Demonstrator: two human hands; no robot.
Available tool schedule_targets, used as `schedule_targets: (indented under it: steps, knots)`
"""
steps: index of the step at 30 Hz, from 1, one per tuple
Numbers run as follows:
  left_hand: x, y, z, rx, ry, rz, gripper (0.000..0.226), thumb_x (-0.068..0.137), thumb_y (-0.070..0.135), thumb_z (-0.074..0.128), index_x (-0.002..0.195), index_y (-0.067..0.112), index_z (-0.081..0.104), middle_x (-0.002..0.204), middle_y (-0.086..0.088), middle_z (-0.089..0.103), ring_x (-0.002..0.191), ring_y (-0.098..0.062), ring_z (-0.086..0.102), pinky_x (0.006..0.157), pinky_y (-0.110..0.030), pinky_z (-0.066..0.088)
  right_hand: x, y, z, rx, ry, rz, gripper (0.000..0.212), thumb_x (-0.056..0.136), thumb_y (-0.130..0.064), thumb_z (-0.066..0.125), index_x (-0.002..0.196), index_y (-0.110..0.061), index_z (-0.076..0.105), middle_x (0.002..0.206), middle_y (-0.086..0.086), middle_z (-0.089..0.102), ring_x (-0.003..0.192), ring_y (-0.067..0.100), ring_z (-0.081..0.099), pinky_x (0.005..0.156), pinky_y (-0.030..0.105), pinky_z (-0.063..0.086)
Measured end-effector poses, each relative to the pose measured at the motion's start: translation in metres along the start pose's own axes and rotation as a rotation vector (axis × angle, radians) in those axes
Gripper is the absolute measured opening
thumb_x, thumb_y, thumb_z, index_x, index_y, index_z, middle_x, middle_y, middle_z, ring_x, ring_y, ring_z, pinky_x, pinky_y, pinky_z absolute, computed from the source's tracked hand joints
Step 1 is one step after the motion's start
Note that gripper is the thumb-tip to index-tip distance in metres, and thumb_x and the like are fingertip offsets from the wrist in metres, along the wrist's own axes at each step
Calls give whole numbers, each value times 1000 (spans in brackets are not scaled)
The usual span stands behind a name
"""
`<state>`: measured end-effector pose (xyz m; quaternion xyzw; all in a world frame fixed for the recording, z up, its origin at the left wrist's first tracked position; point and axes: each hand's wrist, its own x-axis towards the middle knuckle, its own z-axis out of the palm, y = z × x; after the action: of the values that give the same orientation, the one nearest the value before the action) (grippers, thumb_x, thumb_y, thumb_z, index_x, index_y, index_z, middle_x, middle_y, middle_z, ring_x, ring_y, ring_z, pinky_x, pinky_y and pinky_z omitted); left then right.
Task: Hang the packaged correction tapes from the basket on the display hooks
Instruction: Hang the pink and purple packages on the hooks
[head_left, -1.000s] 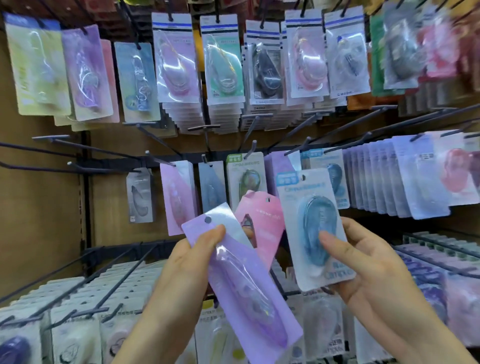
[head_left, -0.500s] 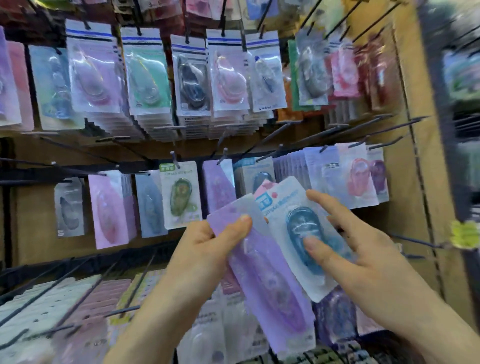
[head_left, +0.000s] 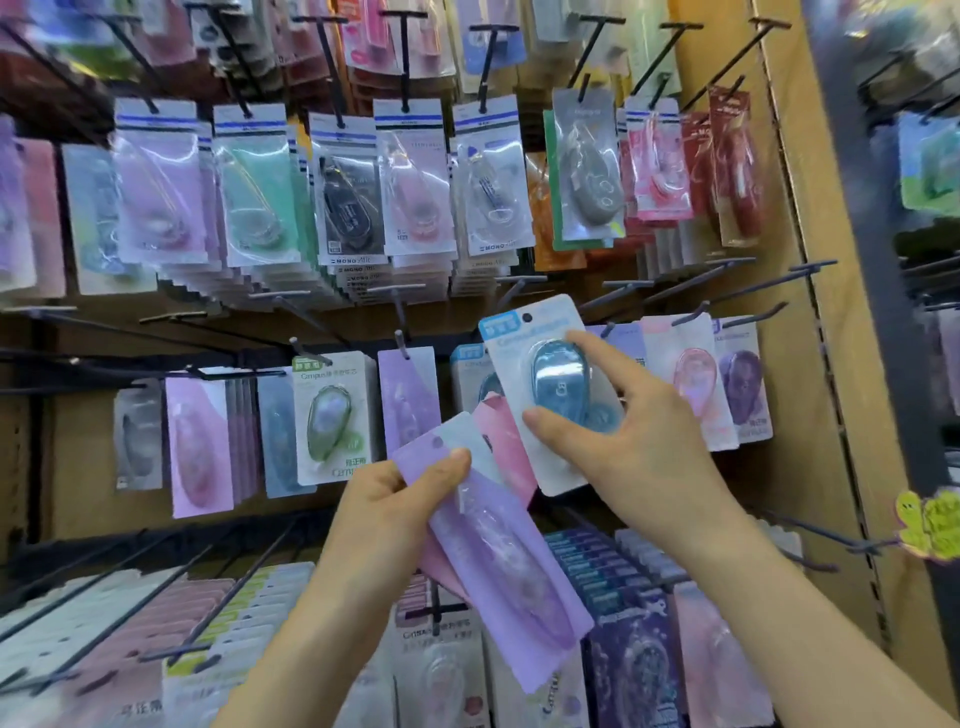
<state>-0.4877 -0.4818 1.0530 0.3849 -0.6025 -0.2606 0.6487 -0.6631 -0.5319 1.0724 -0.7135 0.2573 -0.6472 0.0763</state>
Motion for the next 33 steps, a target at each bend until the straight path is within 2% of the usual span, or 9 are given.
schedule_targets:
  steps: [3, 6, 8, 10, 13, 16, 21, 27, 33]
  knots:
    - [6, 4, -13, 79, 43, 31, 33, 92, 24, 63, 70, 0, 72, 66, -23, 70, 52, -37, 66, 45, -37, 55, 16, 1, 14, -69, -1, 25, 71, 82, -37, 77, 146, -29, 46, 115, -25, 56, 92, -14, 50, 78, 0, 38]
    - [10, 10, -28, 113, 99, 50, 36, 92, 22, 64, 68, -3, 69, 64, -27, 68, 51, -38, 66, 43, -36, 54, 18, 2, 20, -123, 4, 75, 72, 82, -42, 77, 145, -28, 47, 131, -8, 61, 109, -1, 50, 87, 14, 38]
    - [11, 14, -36, 126, 120, 61, 36, 93, 21, 63, 68, -5, 69, 63, -26, 67, 49, -35, 65, 41, -33, 52, 15, -2, 21, -168, 0, 91, 58, 83, -45, 74, 136, -29, 56, 124, -5, 64, 110, 10, 56, 91, 25, 45]
    - [11, 16, -41, 127, 125, 73, 34, 93, 20, 62, 69, -3, 69, 62, -23, 68, 46, -32, 65, 39, -32, 51, 14, -6, 23, -198, -7, 116, 40, 84, -48, 71, 121, -33, 62, 108, -8, 66, 101, 13, 58, 88, 33, 50]
    - [13, 18, -46, 134, 113, 95, 34, 93, 20, 62, 69, -2, 70, 61, -22, 69, 46, -33, 65, 38, -34, 52, 20, -5, 34, -240, -19, 168, 24, 87, -49, 67, 100, -31, 61, 94, -11, 66, 91, 15, 58, 79, 34, 48]
    - [14, 18, -52, 160, 88, 114, 33, 94, 21, 61, 71, -1, 71, 63, -21, 70, 49, -37, 67, 41, -39, 55, 34, 6, 55, -351, -17, 218, 38, 88, -49, 63, 117, -24, 60, 112, 2, 69, 101, 27, 60, 74, 33, 42]
    - [17, 16, -64, 145, 81, 115, 32, 94, 21, 61, 74, -2, 72, 66, -22, 71, 51, -37, 67, 42, -40, 55, 52, 39, 93, -439, -37, 301, 60, 94, -42, 59, 144, -22, 32, 127, 14, 62, 110, 36, 61, 83, 37, 48]
    - [20, 13, -73, 112, 39, 86, 32, 92, 21, 62, 69, 2, 74, 67, -23, 70, 52, -37, 68, 43, -38, 55, 68, 55, 121, -486, -32, 434, 72, 95, -42, 57, 149, -28, 10, 136, 18, 51, 119, 38, 54, 93, 48, 48]
    - [17, 14, -75, 95, -21, 93, 34, 93, 21, 60, 70, -1, 72, 64, -23, 69, 51, -34, 67, 42, -36, 54, 47, 39, 106, -375, -84, 404, 70, 94, -43, 55, 146, -25, 11, 131, 20, 55, 113, 43, 57, 90, 47, 46]
